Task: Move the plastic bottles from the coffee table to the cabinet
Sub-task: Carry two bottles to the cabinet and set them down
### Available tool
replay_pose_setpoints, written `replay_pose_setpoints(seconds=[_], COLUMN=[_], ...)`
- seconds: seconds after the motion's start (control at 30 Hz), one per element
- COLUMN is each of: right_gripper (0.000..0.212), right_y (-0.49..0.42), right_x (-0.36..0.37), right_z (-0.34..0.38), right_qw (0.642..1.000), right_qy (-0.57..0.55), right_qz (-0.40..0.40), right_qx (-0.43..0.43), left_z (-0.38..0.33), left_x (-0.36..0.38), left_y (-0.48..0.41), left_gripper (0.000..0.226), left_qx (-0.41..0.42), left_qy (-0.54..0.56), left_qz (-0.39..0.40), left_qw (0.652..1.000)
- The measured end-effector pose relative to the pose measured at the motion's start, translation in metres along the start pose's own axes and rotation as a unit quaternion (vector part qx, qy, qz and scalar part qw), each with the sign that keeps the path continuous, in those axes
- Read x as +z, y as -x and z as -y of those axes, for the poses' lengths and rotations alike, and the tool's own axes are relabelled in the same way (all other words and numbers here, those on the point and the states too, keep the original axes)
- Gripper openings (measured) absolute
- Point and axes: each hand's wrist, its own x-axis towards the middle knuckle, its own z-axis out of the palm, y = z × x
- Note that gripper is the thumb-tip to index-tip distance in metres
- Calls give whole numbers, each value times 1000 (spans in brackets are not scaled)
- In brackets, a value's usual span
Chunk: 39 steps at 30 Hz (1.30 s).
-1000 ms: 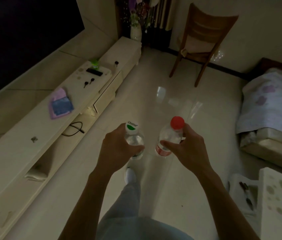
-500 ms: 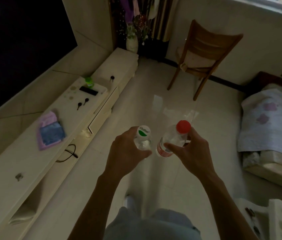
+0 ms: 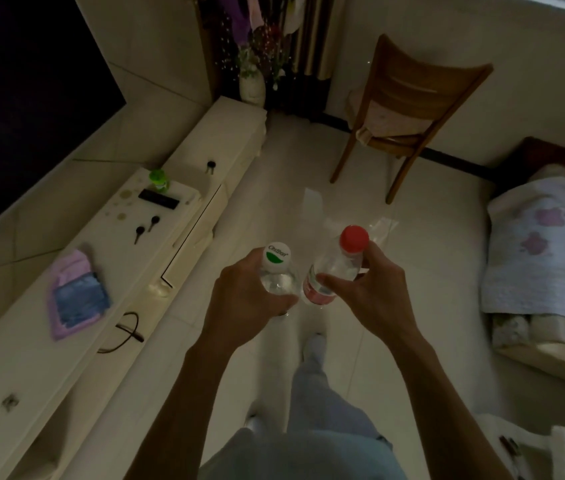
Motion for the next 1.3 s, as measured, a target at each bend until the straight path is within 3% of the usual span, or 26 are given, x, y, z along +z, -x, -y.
replay_pose_setpoints(seconds=[0.27, 0.57, 0.93, 1.3], right_gripper=[78, 80, 83, 79], right_y=[-104, -221, -313, -431], right_x=[-24, -67, -73, -32], right_z=[-16, -32, -36, -11], right_qw=[999, 996, 996, 997], right_qy=[0, -5, -13, 11], right_qz=[37, 63, 55, 67], right_qx=[-25, -63, -69, -47], left_z=[-39, -87, -108, -99], left_x=[23, 46, 49, 20], left_y=[-88, -186, -278, -406], left_gripper=[65, 55, 61, 60], left_qx=[-24, -39, -47, -53], left_qy=[-6, 17, 12, 15], left_qz=[-37, -96, -95, -73], left_qw=[999, 994, 994, 996])
